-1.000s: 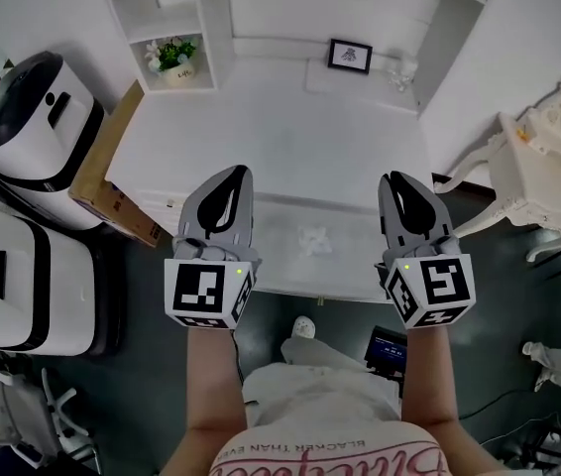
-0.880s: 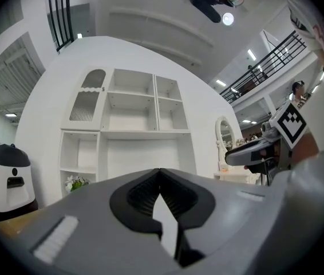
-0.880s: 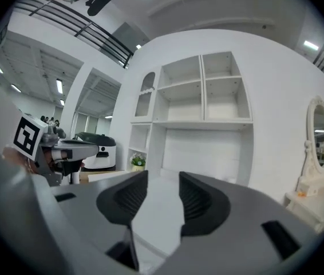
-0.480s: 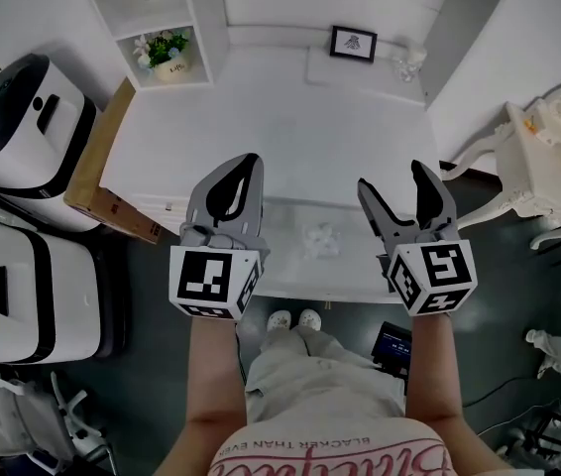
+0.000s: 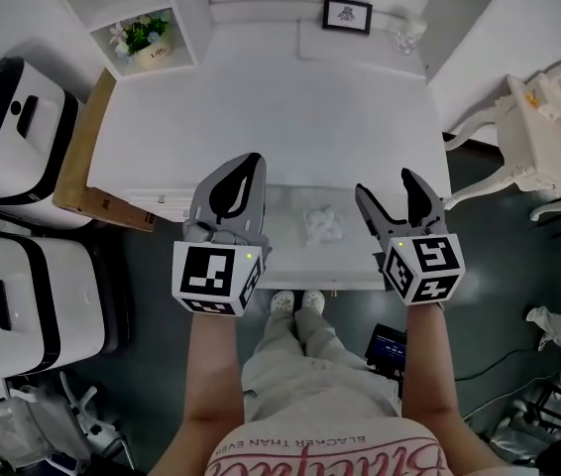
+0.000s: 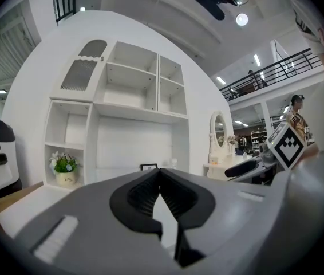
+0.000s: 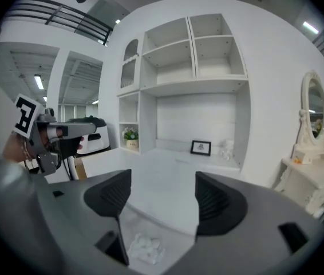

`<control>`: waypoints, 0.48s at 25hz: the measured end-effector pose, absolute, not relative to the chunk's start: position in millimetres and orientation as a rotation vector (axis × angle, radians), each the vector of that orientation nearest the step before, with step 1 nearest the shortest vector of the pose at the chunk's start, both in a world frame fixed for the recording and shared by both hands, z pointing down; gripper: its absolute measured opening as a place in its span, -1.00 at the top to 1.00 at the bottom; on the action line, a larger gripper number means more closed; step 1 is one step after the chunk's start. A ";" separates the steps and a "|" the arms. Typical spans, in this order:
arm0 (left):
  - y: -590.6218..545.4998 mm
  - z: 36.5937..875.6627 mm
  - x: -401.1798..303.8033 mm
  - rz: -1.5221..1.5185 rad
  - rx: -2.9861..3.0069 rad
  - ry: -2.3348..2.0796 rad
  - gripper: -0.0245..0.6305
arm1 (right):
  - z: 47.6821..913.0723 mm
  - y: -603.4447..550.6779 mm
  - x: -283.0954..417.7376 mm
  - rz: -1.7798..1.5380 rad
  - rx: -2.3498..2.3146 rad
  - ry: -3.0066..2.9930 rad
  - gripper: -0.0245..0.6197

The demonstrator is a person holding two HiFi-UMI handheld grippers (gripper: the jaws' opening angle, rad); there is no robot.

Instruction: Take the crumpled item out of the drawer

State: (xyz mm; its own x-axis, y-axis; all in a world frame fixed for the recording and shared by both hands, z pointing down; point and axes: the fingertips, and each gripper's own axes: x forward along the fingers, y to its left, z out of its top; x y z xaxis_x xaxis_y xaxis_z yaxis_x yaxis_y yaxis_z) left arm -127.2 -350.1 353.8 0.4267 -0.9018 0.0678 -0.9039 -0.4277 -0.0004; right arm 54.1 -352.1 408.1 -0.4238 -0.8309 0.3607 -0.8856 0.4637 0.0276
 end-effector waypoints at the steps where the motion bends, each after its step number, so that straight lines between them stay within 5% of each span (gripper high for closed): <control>1: -350.8 359.9 -127.0 0.097 2.613 -1.652 0.91 | 420.1 -352.1 54.3 0.259 1.444 -2.376 -0.12; 12: -352.6 414.5 -124.5 0.196 2.510 -1.622 0.91 | 571.0 -335.3 54.0 0.532 1.210 -2.164 -0.12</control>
